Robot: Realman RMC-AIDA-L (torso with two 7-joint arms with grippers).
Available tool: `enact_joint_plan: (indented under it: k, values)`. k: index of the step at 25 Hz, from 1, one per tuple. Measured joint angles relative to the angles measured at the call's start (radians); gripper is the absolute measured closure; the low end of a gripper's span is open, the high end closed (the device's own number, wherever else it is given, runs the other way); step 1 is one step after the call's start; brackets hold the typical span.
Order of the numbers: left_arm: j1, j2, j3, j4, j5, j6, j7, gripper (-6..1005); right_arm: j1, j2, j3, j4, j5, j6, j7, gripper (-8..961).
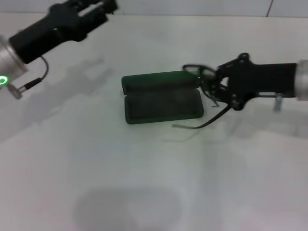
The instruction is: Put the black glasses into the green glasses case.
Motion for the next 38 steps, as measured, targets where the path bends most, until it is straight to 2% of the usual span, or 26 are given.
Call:
enact_joint_plan:
  k: [3, 5, 7, 9, 12, 15, 16, 18, 20, 22, 24, 26, 32, 36, 38]
  values:
    - [0.006, 0.001, -0.026, -0.003, -0.001, -0.027, 0.001, 412, -0.05, -0.003, -0.192, -0.161, -0.042, 0.206, 0.05, 845]
    - [0.011, 0.001, -0.041, -0.006, -0.002, -0.029, -0.001, 411, -0.07, -0.002, -0.282, -0.227, -0.091, 0.314, 0.081, 845]
    - [0.014, -0.001, -0.044, -0.007, -0.002, -0.031, -0.001, 411, -0.081, -0.001, -0.336, -0.257, -0.118, 0.377, 0.104, 844]
    - [0.014, -0.002, -0.041, -0.007, 0.001, -0.031, -0.001, 411, -0.084, -0.001, -0.345, -0.265, -0.114, 0.39, 0.128, 844]
    - [0.014, -0.003, -0.037, -0.007, 0.02, -0.029, -0.002, 410, -0.085, -0.004, -0.281, -0.258, -0.067, 0.349, 0.158, 844]
    - [0.006, 0.001, -0.031, -0.007, 0.079, -0.027, -0.004, 411, -0.082, -0.008, -0.127, -0.213, 0.035, 0.205, 0.164, 844]
    - [0.003, 0.002, -0.024, -0.006, 0.098, -0.026, -0.005, 411, -0.077, -0.008, -0.047, -0.176, 0.089, 0.117, 0.164, 844]
    - [-0.002, 0.006, 0.016, -0.003, 0.134, -0.028, -0.005, 412, -0.055, -0.011, 0.102, -0.077, 0.176, -0.025, 0.162, 844]
    - [-0.007, 0.007, 0.081, -0.001, 0.158, -0.032, 0.001, 412, -0.007, -0.023, 0.258, 0.089, 0.254, -0.161, 0.156, 843]
    - [-0.011, 0.003, 0.132, -0.001, 0.164, -0.036, 0.015, 412, 0.044, -0.045, 0.386, 0.252, 0.281, -0.255, 0.151, 843]
    - [-0.021, -0.005, 0.188, -0.005, 0.165, -0.037, 0.028, 412, 0.081, -0.066, 0.461, 0.388, 0.286, -0.309, 0.146, 843]
    - [-0.036, -0.015, 0.244, -0.008, 0.165, -0.032, 0.031, 412, 0.095, -0.072, 0.475, 0.443, 0.286, -0.313, 0.144, 843]
    - [-0.101, -0.025, 0.437, -0.04, 0.094, 0.033, 0.024, 411, 0.1, -0.019, 0.466, 0.457, 0.255, -0.246, 0.143, 843]
    - [-0.135, -0.025, 0.484, -0.049, 0.05, 0.104, 0.023, 411, 0.114, -0.015, 0.447, 0.464, 0.231, -0.228, 0.144, 842]
    - [-0.141, -0.026, 0.49, -0.046, 0.035, 0.14, 0.023, 411, 0.125, -0.014, 0.393, 0.469, 0.228, -0.192, 0.147, 842]
